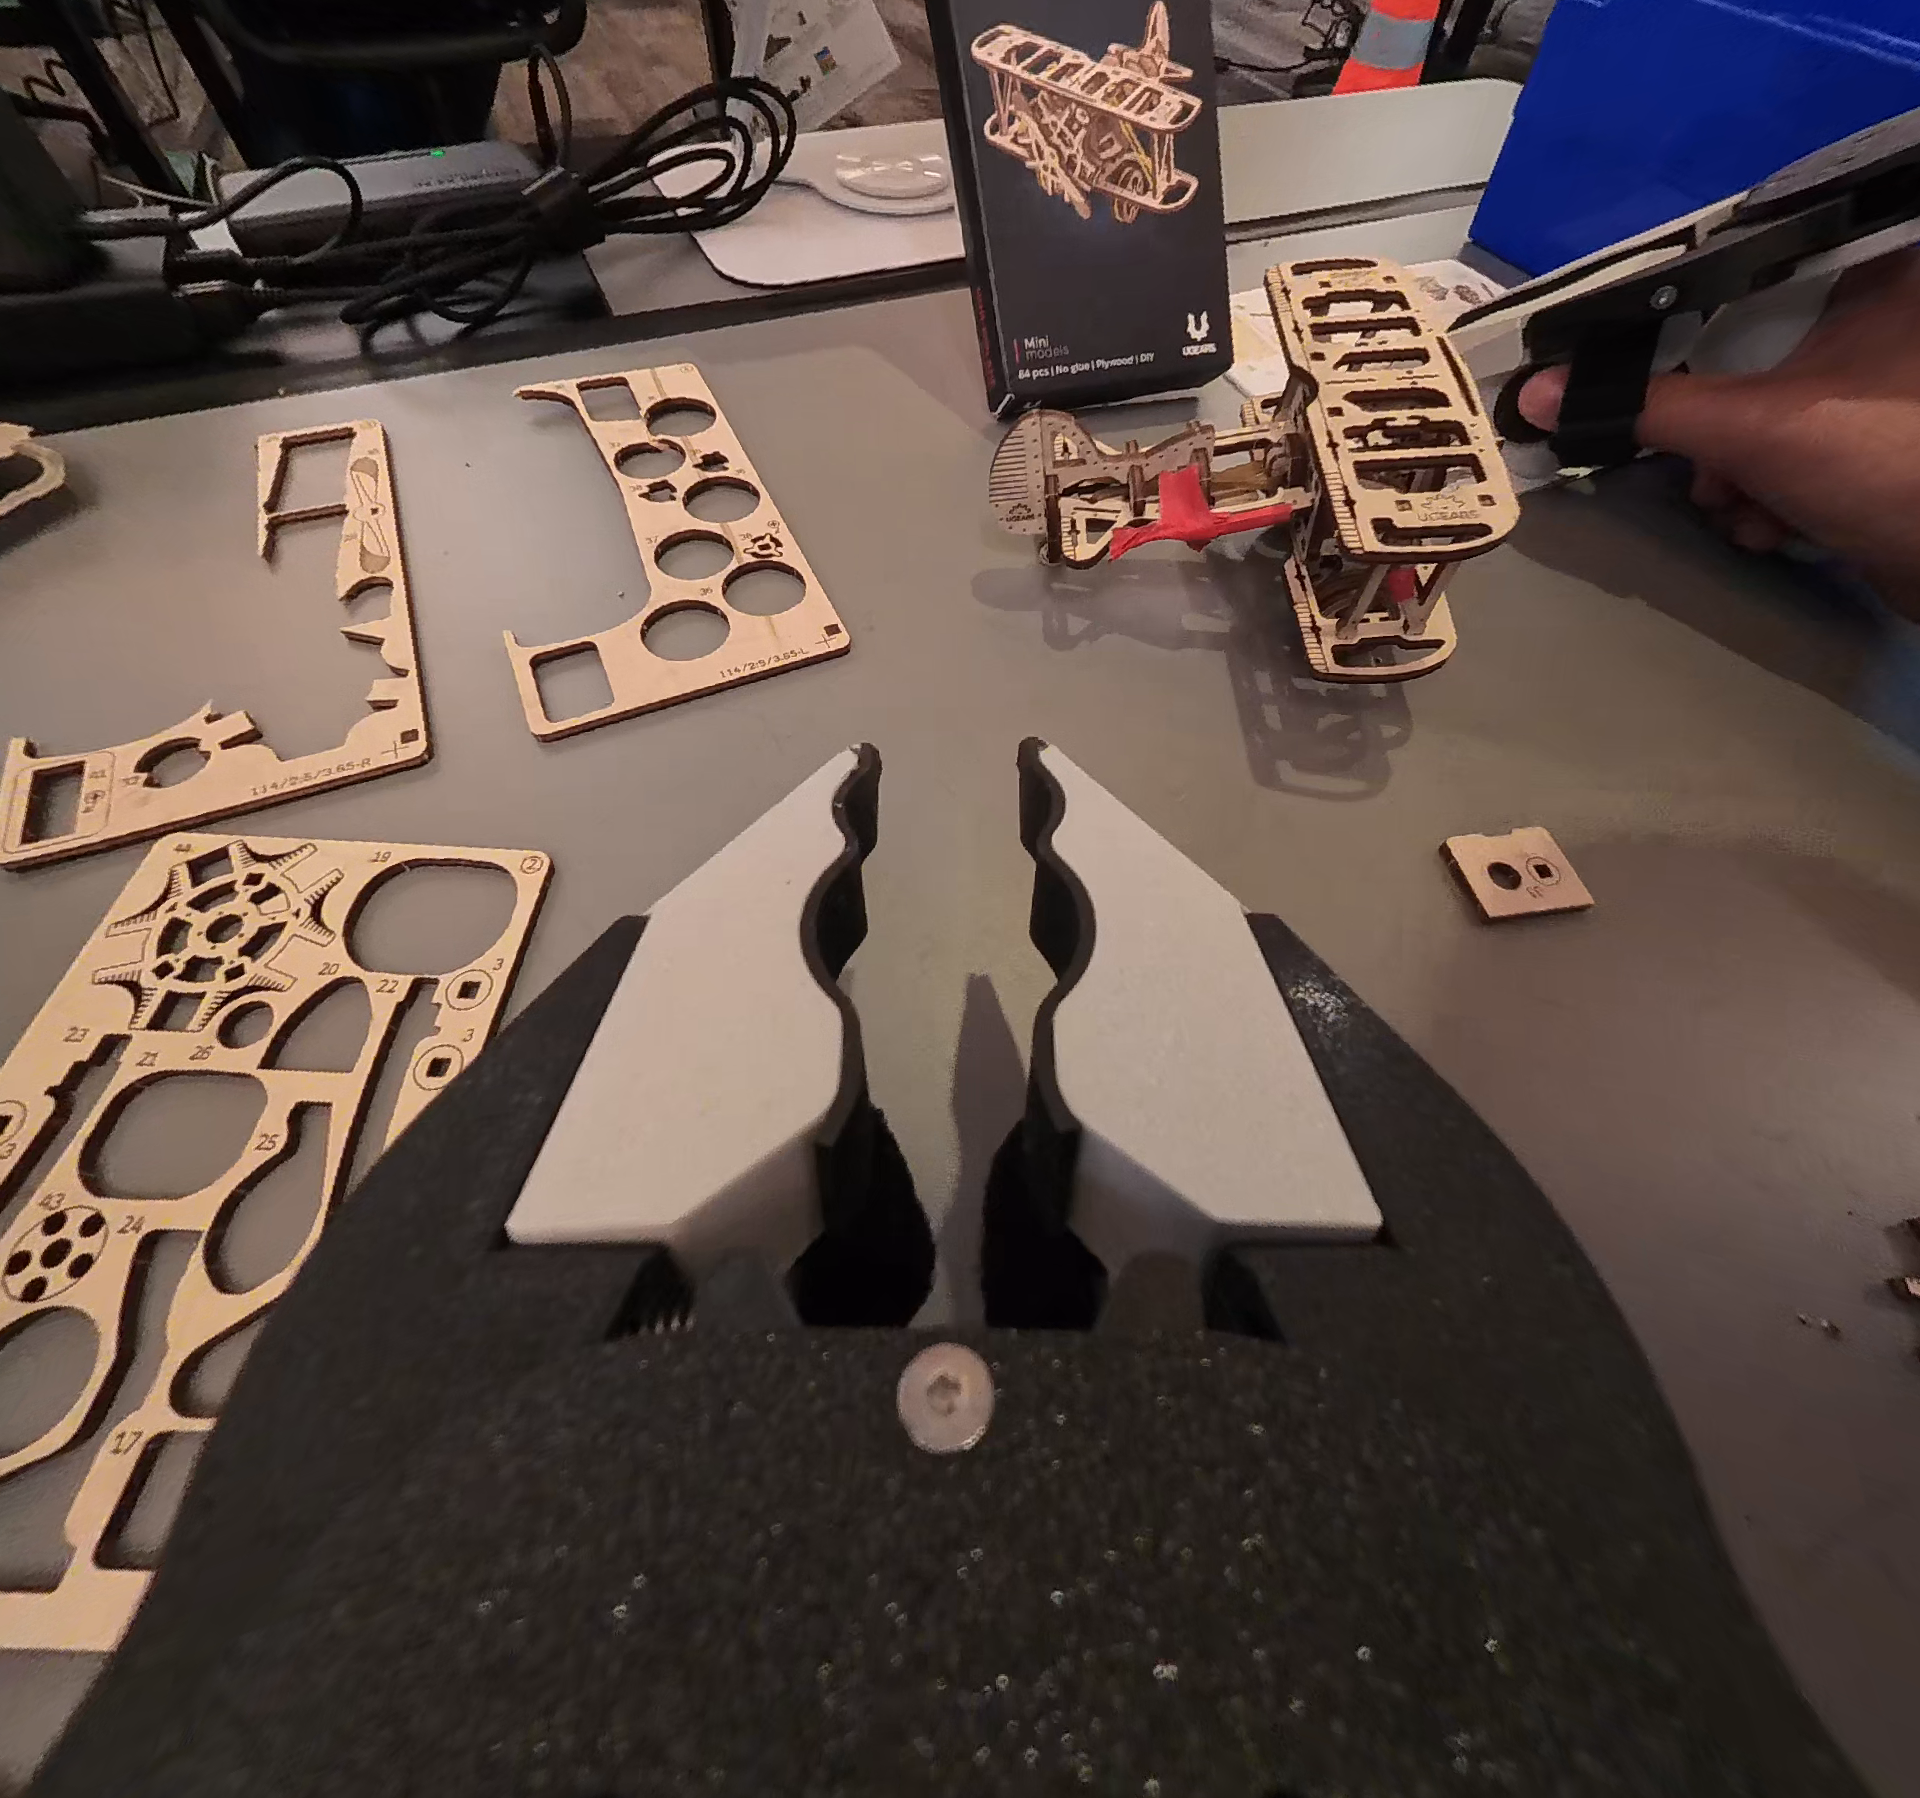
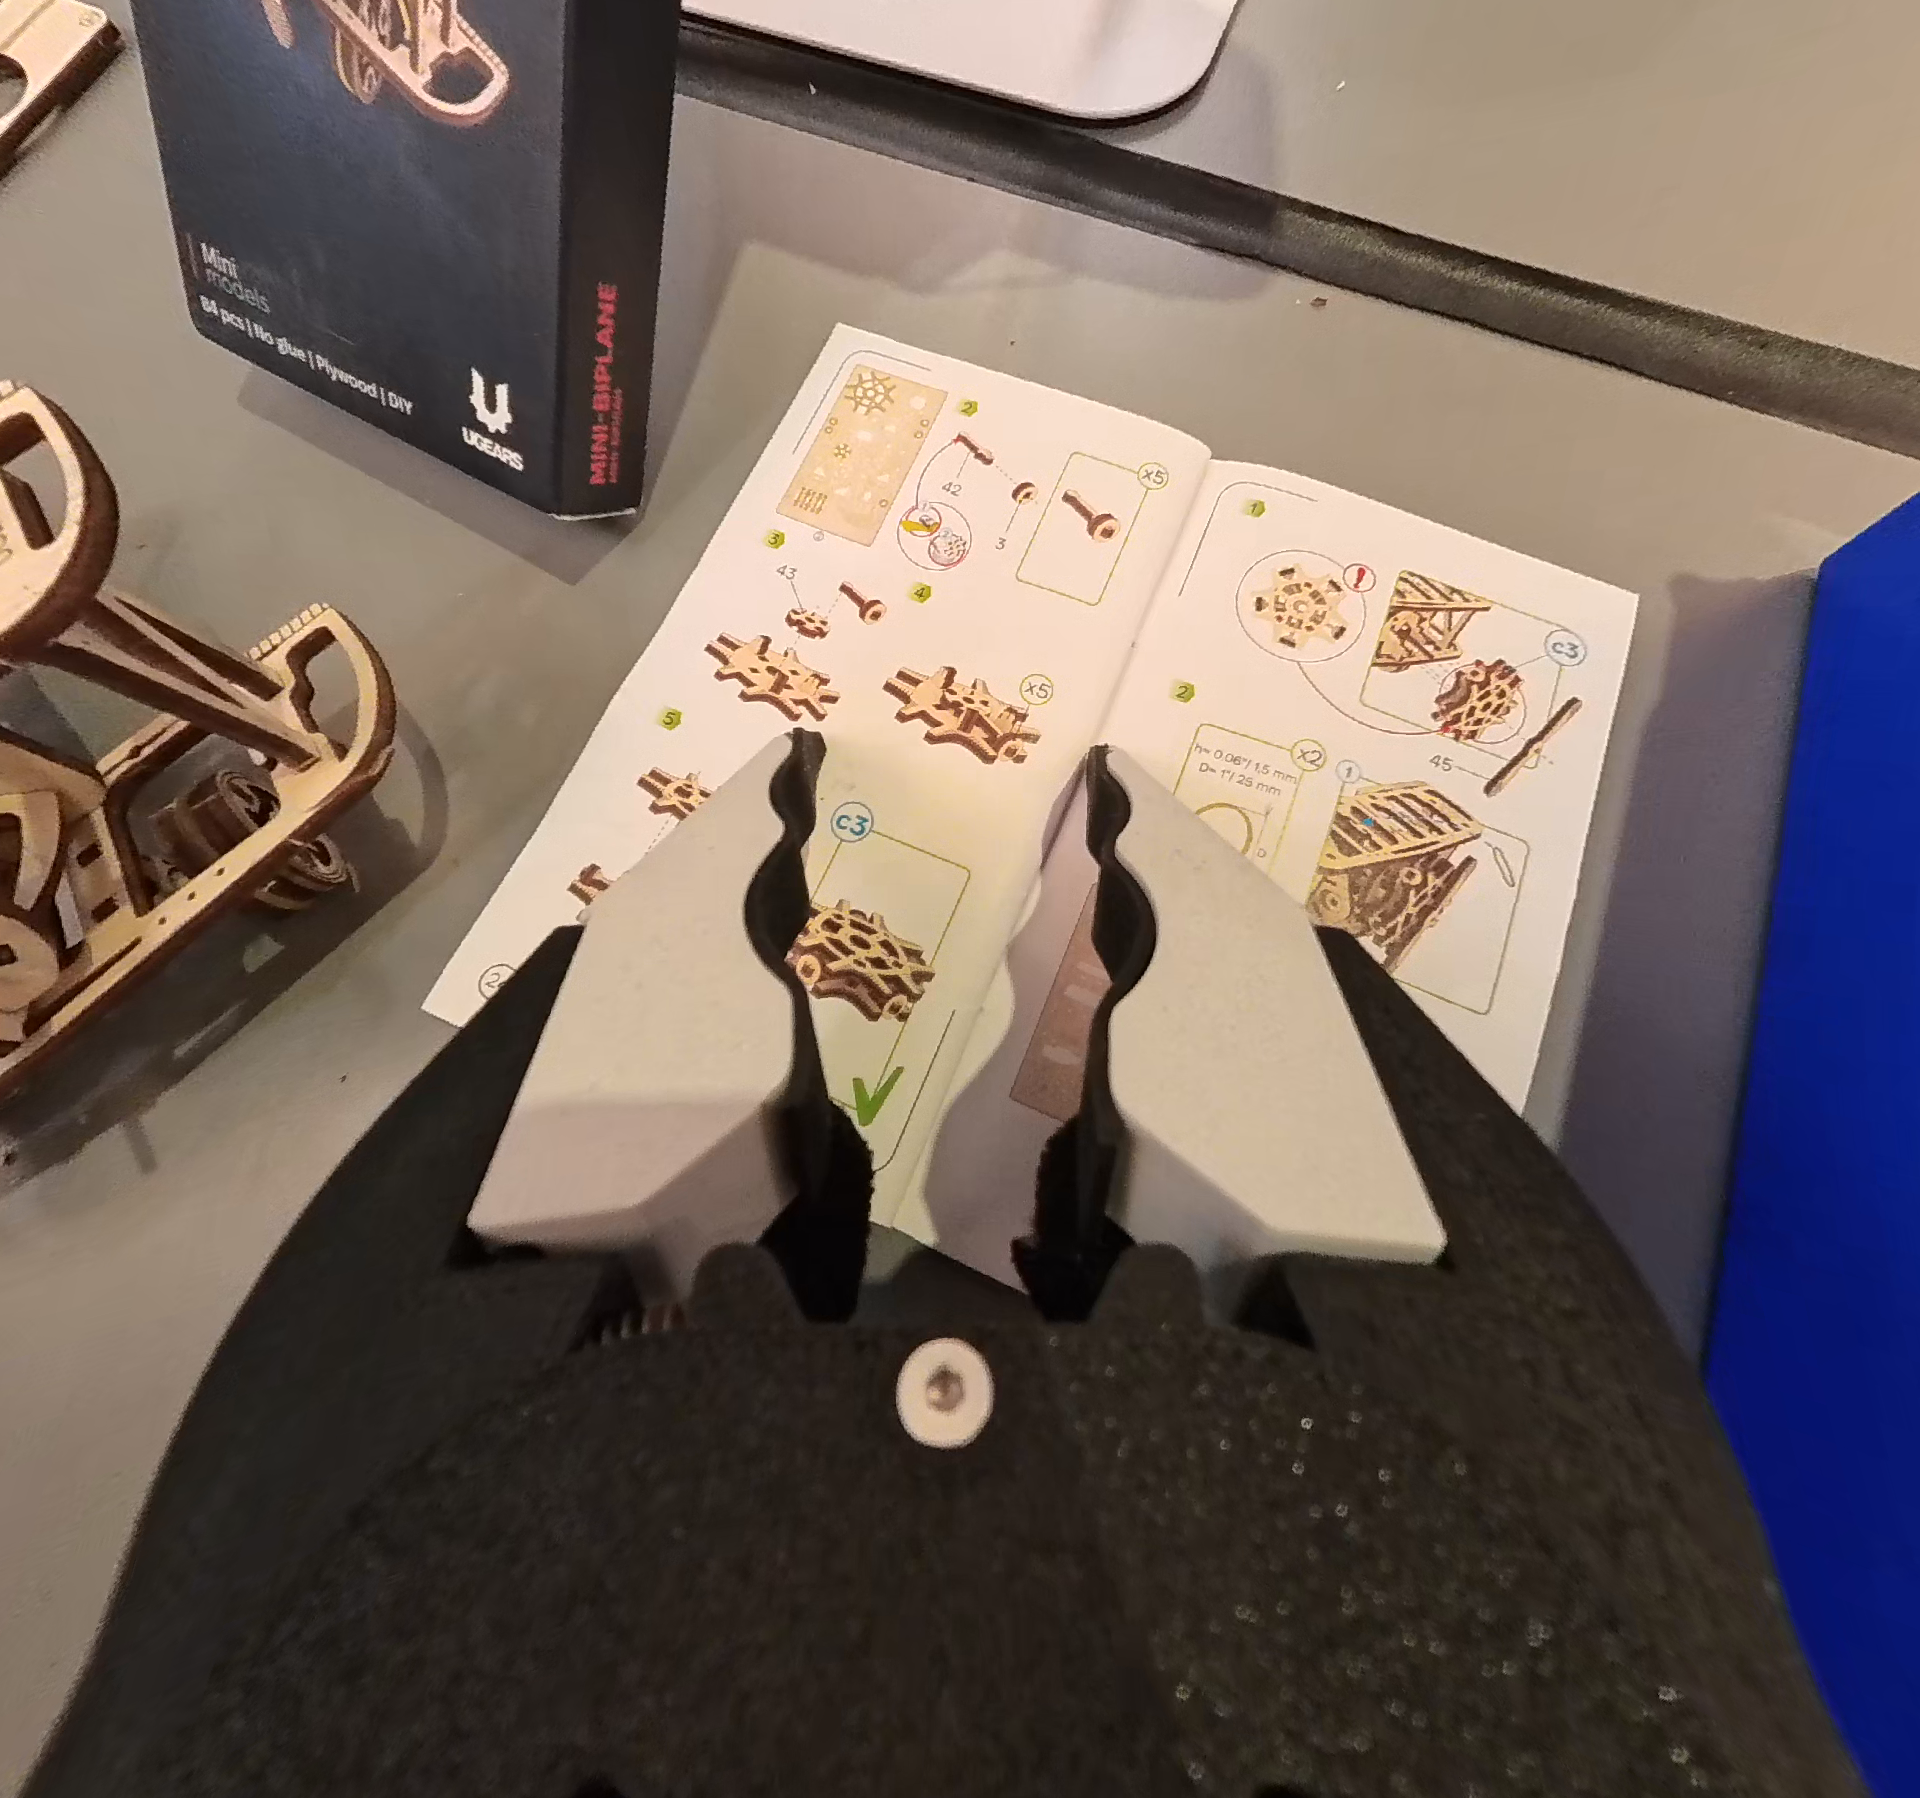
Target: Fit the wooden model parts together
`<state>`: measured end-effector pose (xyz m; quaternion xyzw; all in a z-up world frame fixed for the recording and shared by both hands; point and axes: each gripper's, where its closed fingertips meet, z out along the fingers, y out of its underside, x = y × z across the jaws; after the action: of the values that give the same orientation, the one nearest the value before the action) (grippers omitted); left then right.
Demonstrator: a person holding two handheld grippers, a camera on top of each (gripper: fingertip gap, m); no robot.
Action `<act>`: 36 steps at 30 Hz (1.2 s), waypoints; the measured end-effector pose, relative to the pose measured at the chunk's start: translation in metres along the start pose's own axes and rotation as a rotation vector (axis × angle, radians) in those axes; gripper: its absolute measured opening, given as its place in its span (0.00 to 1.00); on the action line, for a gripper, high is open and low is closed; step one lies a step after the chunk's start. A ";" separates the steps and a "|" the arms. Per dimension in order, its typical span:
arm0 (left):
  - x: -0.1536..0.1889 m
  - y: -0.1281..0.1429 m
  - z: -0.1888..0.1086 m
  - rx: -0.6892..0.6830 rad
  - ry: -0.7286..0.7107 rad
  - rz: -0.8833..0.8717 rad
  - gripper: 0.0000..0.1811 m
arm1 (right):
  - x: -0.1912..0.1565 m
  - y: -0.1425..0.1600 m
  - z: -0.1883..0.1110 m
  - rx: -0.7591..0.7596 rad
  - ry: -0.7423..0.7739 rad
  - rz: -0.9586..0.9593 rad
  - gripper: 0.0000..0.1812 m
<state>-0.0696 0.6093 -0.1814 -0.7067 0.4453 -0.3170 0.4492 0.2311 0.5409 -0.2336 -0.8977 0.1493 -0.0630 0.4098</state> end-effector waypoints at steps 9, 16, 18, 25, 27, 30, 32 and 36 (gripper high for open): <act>0.001 -0.006 -0.004 0.046 0.014 -0.003 0.15 | 0.000 0.000 -0.001 -0.002 -0.011 0.010 0.28; 0.012 -0.011 -0.093 0.070 0.014 -0.103 0.17 | -0.021 -0.026 -0.043 0.096 -0.059 -0.034 0.24; 0.002 0.007 -0.132 0.007 -0.007 -0.169 0.17 | -0.029 -0.026 -0.060 0.096 -0.052 -0.060 0.27; -0.076 0.065 -0.187 -0.292 -0.199 -0.051 0.25 | -0.104 0.006 -0.126 0.072 -0.233 -0.116 0.30; -0.084 0.067 -0.173 -0.362 -0.156 -0.030 0.25 | -0.135 0.020 -0.148 0.075 -0.324 -0.106 0.30; -0.095 0.066 -0.144 -0.420 -0.149 0.005 0.24 | -0.187 0.049 -0.180 0.062 -0.479 -0.068 0.30; -0.097 0.068 -0.124 -0.457 -0.158 0.016 0.26 | -0.212 0.071 -0.196 0.032 -0.531 -0.053 0.30; -0.103 0.078 -0.100 -0.508 -0.200 -0.082 0.29 | -0.235 0.102 -0.217 0.052 -0.558 0.008 0.30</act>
<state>-0.2223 0.6525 -0.2184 -0.8421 0.4349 -0.1416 0.2859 -0.0644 0.3970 -0.1656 -0.8688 0.0327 0.1846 0.4584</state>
